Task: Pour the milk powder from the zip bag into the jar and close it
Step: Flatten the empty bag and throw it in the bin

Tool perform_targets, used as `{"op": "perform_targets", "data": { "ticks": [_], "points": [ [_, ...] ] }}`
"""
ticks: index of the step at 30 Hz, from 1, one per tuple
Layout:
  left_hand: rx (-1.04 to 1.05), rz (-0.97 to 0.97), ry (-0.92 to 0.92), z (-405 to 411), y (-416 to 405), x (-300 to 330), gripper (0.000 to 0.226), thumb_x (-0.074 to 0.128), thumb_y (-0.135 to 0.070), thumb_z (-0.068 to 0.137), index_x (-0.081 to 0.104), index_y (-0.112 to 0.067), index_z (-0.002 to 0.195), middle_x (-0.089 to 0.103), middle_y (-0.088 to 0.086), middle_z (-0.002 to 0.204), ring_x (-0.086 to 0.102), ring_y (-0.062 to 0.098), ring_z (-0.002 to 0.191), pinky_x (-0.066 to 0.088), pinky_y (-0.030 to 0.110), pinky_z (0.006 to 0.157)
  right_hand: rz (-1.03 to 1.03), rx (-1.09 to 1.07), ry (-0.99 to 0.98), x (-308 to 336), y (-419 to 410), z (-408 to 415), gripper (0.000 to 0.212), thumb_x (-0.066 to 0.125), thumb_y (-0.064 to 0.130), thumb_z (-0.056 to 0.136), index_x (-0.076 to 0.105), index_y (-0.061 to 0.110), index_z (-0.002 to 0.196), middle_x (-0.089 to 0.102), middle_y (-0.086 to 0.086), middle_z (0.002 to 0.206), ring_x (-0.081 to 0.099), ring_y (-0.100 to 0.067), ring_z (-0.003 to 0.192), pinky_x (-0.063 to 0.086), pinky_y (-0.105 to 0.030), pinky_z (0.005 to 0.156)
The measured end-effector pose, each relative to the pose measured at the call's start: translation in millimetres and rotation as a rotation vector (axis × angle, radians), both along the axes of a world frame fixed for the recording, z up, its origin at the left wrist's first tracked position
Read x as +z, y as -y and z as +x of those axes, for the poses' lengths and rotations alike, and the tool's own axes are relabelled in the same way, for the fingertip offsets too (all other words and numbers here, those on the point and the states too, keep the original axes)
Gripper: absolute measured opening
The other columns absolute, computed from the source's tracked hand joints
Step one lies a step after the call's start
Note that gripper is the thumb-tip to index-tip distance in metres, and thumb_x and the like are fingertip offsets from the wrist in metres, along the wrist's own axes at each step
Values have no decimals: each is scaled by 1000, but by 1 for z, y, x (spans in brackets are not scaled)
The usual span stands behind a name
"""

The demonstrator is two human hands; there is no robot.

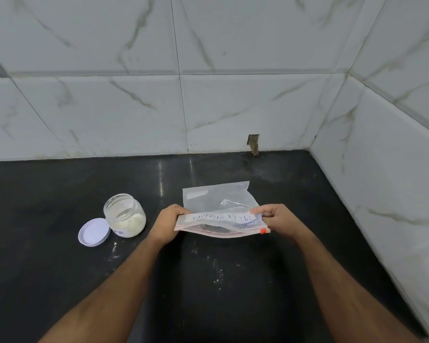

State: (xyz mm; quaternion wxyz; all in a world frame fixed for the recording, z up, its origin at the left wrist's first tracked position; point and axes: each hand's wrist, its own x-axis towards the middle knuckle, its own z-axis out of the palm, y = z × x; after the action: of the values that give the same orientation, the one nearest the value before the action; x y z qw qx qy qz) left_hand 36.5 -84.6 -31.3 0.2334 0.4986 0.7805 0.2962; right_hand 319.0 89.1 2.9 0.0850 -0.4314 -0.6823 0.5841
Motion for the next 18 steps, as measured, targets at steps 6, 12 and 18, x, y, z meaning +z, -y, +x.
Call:
{"op": "perform_targets", "data": {
  "ticks": [6,12,18],
  "points": [
    [142,-83,253,-4,-4,6,15,63,-30,95,72,-19,90,76,-3,89,71,17,85,56,35,81,150,-50,30,0,-6,-10,44,60,26,101,60,13,59,60,1,51,48,-11,44,40,-20,44],
    [280,-216,178,0,-6,1,16,68,-36,89,66,-22,95,72,-5,93,70,17,86,57,39,84,122,-78,289,-11,-8,-25,34,60,33,98,69,8,77,65,9,56,46,-8,47,34,-23,43],
    [506,-300,20,11,-8,0,48,57,-60,87,62,-18,110,70,0,101,65,21,93,48,33,73,366,-156,425,-20,-6,-48,28,67,41,93,58,20,76,66,0,83,56,-10,68,38,-26,55]
  ]
}}
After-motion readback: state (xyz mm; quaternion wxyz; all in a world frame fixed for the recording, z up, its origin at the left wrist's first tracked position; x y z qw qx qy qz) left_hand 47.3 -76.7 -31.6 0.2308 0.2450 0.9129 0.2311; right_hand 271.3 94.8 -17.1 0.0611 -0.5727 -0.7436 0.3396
